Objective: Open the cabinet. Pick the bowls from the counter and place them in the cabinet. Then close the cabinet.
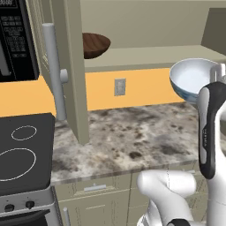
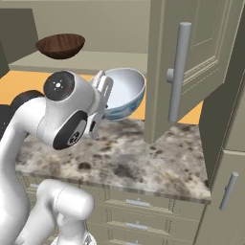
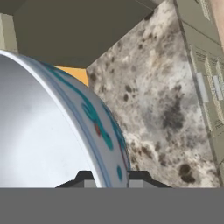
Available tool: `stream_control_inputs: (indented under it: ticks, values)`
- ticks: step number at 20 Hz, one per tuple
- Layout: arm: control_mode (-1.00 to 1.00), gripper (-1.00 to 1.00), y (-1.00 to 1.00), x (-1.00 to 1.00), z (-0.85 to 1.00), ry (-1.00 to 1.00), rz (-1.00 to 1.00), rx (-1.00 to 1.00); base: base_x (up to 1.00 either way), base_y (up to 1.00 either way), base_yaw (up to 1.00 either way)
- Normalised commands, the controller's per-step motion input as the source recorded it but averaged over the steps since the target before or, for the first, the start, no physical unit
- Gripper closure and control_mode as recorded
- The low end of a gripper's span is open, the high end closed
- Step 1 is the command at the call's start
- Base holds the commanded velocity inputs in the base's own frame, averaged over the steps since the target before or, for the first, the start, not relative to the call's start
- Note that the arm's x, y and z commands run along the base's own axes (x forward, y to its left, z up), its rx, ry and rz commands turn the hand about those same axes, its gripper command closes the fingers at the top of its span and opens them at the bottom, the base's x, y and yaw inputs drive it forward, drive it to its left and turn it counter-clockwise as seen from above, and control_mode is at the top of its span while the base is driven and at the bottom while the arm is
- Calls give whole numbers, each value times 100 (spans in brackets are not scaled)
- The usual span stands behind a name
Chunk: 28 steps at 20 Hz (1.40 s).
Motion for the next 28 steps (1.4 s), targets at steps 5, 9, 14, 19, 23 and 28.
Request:
stream_control_inputs:
  ticks: [5,9,14,19,23,28]
  values:
    - [-100,100,0,-2,33,-4,-3,0,0,0,0]
    - [-100,100,0,1,26,-4,-1,0,0,0,0]
    - [-100,100,0,0,29,-7,0,0,0,0,0]
    - [-100,100,0,5,23,-7,0,0,0,0,0]
    - [-100,100,0,21,10,-1,0,2,0,0,0]
    - [-100,100,0,30,4,0,0,3,0,0,0]
